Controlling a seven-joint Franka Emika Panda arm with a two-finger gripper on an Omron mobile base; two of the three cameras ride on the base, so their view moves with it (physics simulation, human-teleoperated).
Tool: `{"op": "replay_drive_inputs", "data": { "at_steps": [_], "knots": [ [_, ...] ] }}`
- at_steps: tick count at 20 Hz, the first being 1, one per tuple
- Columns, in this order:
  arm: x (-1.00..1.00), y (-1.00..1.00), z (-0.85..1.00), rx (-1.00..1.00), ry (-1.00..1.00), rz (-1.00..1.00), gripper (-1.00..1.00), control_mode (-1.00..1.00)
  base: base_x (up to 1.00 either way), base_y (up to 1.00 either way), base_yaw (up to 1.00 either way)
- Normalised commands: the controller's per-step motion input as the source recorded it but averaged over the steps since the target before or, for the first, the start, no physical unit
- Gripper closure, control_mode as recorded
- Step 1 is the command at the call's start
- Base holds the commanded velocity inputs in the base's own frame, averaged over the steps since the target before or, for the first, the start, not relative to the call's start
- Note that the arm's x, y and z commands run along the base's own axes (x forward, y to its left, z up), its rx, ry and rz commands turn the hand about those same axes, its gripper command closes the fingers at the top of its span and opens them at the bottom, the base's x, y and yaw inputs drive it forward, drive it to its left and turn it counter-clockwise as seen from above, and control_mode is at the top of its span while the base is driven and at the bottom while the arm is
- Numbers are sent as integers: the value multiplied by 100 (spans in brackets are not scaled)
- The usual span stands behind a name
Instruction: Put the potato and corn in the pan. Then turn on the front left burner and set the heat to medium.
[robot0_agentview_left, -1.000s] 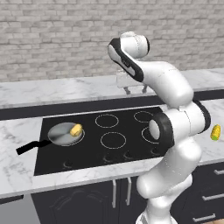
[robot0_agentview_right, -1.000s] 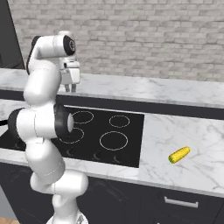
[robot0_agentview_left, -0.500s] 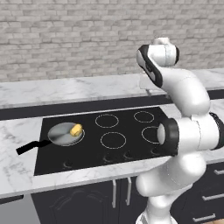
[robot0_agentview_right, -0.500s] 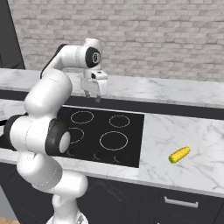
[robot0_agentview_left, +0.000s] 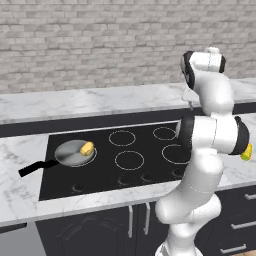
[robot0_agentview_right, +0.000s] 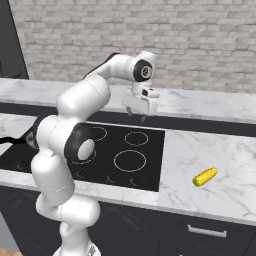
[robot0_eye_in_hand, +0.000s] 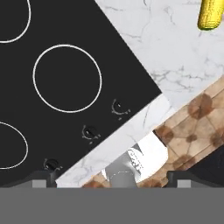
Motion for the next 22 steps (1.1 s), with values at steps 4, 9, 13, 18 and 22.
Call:
{"op": "replay_drive_inputs", "data": {
  "at_steps": [4,9,13,18,22],
  "knots": [
    [26,-100,-30,9,0,7,-100,-100,0,0,0],
    [9,-100,-35,3,0,0,-100,-100,0,0,0],
    [0,-100,-49,0,0,0,-100,-100,0,0,0],
    [-6,-97,-53,0,0,-1,-100,-100,0,0,0],
    [-24,-54,-31,1,-5,0,-100,-100,0,0,0]
  ]
}}
